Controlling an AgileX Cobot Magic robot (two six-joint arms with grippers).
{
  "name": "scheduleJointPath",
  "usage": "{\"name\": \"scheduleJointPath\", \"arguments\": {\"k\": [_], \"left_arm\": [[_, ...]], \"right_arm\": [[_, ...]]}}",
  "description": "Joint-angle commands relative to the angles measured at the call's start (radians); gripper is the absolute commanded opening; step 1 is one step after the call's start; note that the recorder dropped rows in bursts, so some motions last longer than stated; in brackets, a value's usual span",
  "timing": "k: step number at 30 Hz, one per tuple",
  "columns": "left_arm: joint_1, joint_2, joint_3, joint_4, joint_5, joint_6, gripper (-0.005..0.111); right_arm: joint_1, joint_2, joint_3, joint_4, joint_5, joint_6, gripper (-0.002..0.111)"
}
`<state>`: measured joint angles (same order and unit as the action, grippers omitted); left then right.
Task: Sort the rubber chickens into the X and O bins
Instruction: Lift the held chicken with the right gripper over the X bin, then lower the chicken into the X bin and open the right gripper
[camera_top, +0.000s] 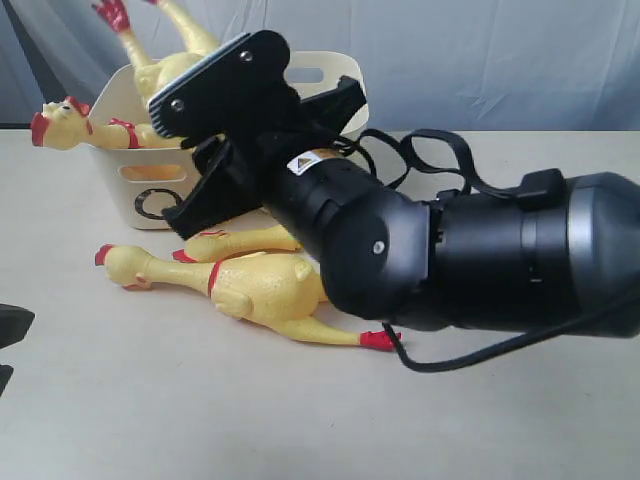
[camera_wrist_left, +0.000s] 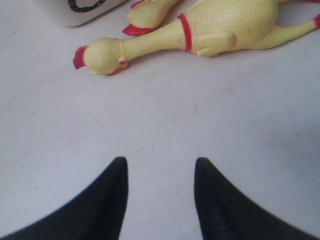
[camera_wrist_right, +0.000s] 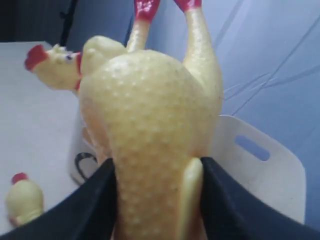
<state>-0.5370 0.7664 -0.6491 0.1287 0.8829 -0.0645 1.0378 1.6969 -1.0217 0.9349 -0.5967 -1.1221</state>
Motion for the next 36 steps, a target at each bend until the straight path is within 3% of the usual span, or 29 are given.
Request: {"name": "scheduleJointPath", "arguments": {"k": [1, 4, 8, 13, 22, 28, 36], "left_arm": [[-0.003, -0.004, 0.002, -0.004, -0.005, -0.006, 0.041], [-0.003, -0.004, 0.002, -0.004, -0.005, -0.006, 0.041], [-0.003, -0.004, 0.002, -0.004, -0.007, -0.006, 0.041], [-0.003, -0.004, 0.002, -0.004, -0.007, -0.006, 0.041], [-0.003, -0.004, 0.002, -0.004, -0.007, -0.006, 0.041], [-0.003, -0.004, 0.002, -0.004, -0.007, -0.006, 0.041], [-0.003, -0.004, 0.002, -0.004, -0.007, -0.006, 0.041]], "right_arm": [[-0.095, -0.012, -0.009, -0.006, -0.019, 0.022, -0.001], [-0.210, -0.012, -0.013, -0.072, 0.008, 0.160, -0.001], [-0.328, -0.012, -0.021, -0.334, 0.091, 0.445, -0.001], [-0.419, 0.066, -0.143, -0.512, 0.139, 0.700, -0.001], [-0.422, 0.337, -0.395, -0.545, 0.169, 0.699, -0.001], [-0.428, 0.419, -0.485, -0.530, 0.228, 0.577, -0.001], [-0.510, 0.450, -0.522, -0.456, 0.341, 0.566, -0.001]]}}
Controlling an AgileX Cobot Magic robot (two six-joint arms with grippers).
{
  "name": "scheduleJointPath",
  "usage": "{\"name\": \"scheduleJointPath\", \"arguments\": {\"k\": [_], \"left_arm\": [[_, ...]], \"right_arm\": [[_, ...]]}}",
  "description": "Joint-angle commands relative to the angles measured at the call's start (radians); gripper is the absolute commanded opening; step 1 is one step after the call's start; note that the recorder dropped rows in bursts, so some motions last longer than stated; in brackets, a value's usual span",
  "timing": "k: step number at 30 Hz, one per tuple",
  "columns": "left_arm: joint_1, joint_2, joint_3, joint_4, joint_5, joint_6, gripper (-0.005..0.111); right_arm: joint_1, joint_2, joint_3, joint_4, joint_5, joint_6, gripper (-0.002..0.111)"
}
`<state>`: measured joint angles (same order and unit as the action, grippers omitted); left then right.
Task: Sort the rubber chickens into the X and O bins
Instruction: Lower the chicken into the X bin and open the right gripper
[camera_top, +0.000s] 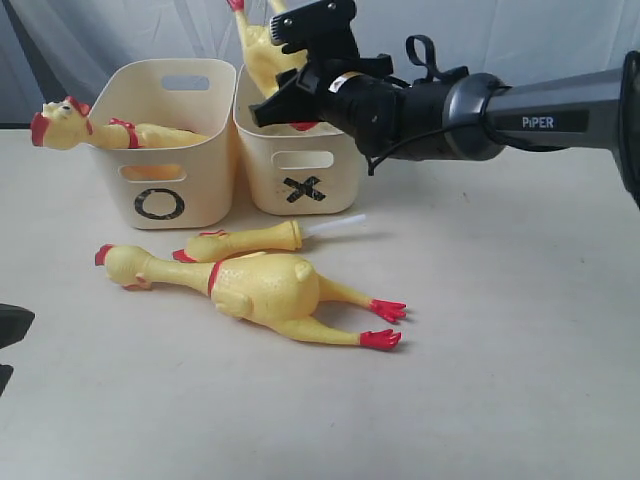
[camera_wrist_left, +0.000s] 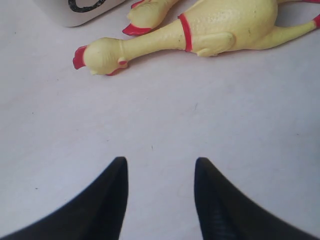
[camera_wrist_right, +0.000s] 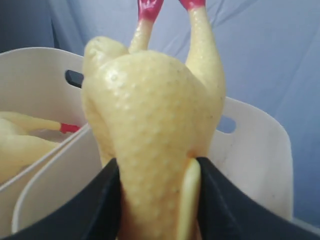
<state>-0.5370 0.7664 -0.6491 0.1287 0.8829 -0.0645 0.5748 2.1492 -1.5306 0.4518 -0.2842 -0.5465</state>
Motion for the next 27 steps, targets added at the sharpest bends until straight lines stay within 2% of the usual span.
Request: {"name": "scheduleJointPath", "arguments": {"k": [1, 13, 20, 23, 27], "left_arm": [[-0.003, -0.004, 0.002, -0.004, -0.007, -0.006, 0.041], [-0.003, -0.004, 0.002, -0.004, -0.007, -0.006, 0.041], [-0.003, -0.004, 0.002, -0.004, -0.007, -0.006, 0.041], [-0.003, -0.004, 0.002, -0.004, -0.007, -0.006, 0.041], [-0.003, -0.004, 0.002, -0.004, -0.007, -0.006, 0.041]], "right_arm": [[-0.056, -0.002, -0.013, 0.028, 0.047, -0.010, -0.001], [-0.068, -0.002, -0.013, 0.028, 0.119, -0.029, 0.000], [-0.068, -0.002, -0.013, 0.028, 0.123, -0.029, 0.035], [-0.068, -0.002, -0.013, 0.028, 0.123, -0.029, 0.040], [-0.068, -0.002, -0.013, 0.028, 0.121, -0.029, 0.040]]}}
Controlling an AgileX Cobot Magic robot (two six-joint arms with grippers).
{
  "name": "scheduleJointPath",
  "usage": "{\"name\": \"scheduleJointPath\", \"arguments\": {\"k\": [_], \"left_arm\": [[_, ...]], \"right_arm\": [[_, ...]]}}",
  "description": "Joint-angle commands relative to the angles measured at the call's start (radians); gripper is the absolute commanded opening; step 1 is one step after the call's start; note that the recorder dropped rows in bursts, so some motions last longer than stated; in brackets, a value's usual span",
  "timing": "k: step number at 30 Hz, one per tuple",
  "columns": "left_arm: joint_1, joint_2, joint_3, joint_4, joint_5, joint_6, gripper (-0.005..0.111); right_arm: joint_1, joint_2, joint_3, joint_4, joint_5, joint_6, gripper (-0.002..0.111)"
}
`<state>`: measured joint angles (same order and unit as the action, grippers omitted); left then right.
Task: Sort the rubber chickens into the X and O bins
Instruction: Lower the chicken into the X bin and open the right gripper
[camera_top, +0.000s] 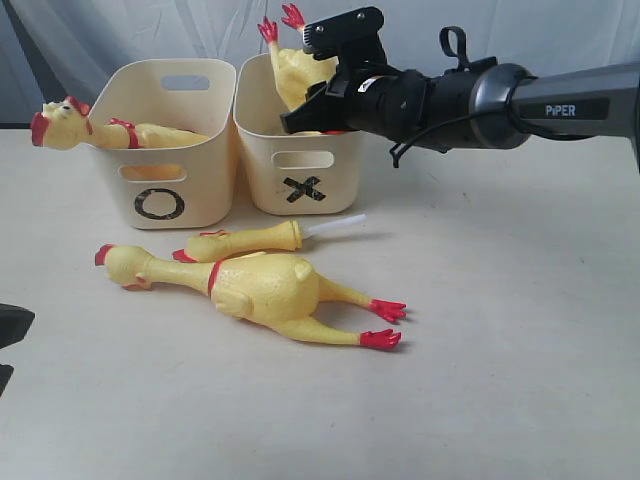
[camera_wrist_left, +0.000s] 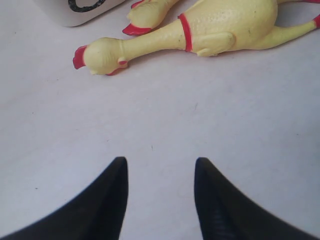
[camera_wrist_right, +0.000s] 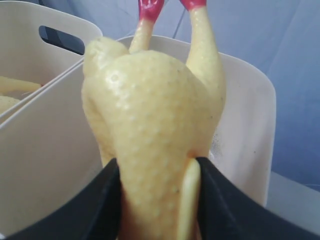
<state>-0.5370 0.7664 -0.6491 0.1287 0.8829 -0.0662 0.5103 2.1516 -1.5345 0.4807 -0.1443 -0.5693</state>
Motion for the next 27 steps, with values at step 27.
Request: {"name": "scheduleJointPath", "arguments": {"k": [27], "left_arm": [[-0.003, -0.004, 0.002, -0.004, -0.007, -0.004, 0.041]], "right_arm": [[-0.002, -0.016, -0.014, -0.007, -0.050, -0.006, 0.053]]}}
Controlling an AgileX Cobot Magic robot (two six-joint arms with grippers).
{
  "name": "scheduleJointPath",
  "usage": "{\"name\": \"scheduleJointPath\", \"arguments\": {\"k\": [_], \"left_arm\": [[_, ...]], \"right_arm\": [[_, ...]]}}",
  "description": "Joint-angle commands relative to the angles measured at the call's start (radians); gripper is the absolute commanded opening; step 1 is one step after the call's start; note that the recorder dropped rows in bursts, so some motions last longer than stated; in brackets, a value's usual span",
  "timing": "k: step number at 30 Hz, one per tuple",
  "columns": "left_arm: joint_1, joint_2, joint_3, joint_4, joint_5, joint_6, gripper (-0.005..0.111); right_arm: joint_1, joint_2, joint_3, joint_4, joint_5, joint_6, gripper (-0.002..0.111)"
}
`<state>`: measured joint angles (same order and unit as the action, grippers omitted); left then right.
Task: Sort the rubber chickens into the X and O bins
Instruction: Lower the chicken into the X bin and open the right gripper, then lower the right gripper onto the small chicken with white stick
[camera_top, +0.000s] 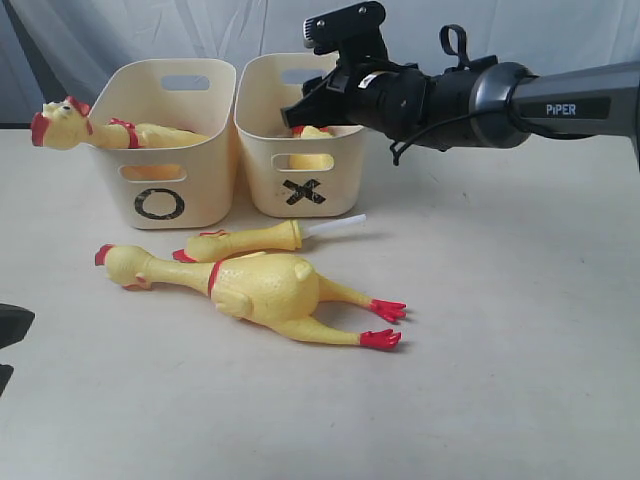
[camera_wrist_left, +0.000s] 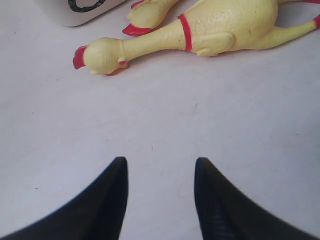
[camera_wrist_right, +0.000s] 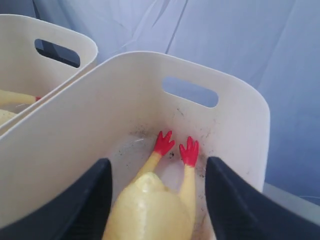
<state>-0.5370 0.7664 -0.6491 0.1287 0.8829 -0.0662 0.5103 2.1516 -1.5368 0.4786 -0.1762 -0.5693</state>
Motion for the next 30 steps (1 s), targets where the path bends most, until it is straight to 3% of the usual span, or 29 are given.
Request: {"name": "scheduleJointPath", "arguments": {"k": [1, 6, 16, 30], "left_arm": [[-0.003, -0.004, 0.002, -0.004, -0.007, -0.004, 0.041], [-0.003, -0.004, 0.002, -0.004, -0.009, -0.004, 0.041], [-0.003, -0.004, 0.002, -0.004, -0.017, -0.004, 0.041], [-0.003, -0.004, 0.002, -0.002, -0.024, -0.004, 0.041]], "right_arm": [[-0.002, -0.024, -0.016, -0.006, -0.013, -0.006, 0.053], [0.001, -0.080, -0.018, -0.007, 0.010, -0.006, 0.053], [0.001, -0.211, -0.018, -0.035, 0.260, -0.006, 0.053], [0.001, -0.283, -0.018, -0.194, 0.807, -0.056, 0.053]]}}
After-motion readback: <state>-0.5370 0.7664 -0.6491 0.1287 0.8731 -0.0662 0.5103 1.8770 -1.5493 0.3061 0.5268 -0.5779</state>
